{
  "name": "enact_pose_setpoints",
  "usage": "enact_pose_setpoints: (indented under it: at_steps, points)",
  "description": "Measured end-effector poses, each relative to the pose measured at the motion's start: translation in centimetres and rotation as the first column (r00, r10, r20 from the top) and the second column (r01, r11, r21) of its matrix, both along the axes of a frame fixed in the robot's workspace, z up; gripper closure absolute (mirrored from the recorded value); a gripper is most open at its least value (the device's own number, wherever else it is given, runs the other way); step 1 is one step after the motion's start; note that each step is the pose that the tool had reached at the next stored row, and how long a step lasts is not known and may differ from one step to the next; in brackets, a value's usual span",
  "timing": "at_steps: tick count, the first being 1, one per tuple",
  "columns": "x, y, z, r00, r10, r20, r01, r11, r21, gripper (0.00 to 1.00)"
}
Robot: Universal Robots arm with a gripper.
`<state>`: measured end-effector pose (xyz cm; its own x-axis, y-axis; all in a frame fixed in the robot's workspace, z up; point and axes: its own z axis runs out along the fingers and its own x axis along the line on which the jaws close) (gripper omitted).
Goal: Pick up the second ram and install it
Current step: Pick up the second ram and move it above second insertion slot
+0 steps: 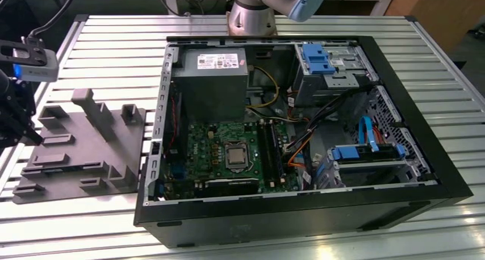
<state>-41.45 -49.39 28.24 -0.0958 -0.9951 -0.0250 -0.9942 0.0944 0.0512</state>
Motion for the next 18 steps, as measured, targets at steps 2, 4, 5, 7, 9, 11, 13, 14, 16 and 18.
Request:
enact_pose_setpoints:
  at_steps: [2,4,5,7,9,11,13,14,16,18]
  points:
    - [0.0,0.0,-0.07,1.0,0.0,-0.0001,0.0,1.0,-0.0001,0.89]
    - [0.0,0.0,-0.13,1.0,0.0,-0.0001,0.0,1.0,-0.0001,0.89]
    - [0.0,0.0,-0.15,1.0,0.0,-0.0001,0.0,1.0,-0.0001,0.89]
    - [0.0,0.0,-0.28,1.0,0.0,-0.0001,0.0,1.0,-0.0001,0.89]
    - [-0.01,-0.01,-0.42,1.0,0.0,0.0,0.0,1.0,0.0002,0.89]
    - [0.0,-0.01,-0.46,1.0,0.0,0.0,0.0,1.0,0.0003,0.89]
    - [0.0,-0.01,-0.5,1.0,0.0,0.0,0.0,1.0,0.0004,0.89]
    - [0.0,-0.01,-0.53,1.0,0.0,0.0,0.0,1.0,0.0005,0.89]
    - [0.0,-0.01,-0.58,1.0,0.0,0.0,0.0,1.0,0.0005,0.89]
    - [0.0,-0.01,-0.64,1.0,0.0,0.0,0.0,1.0,0.0005,0.89]
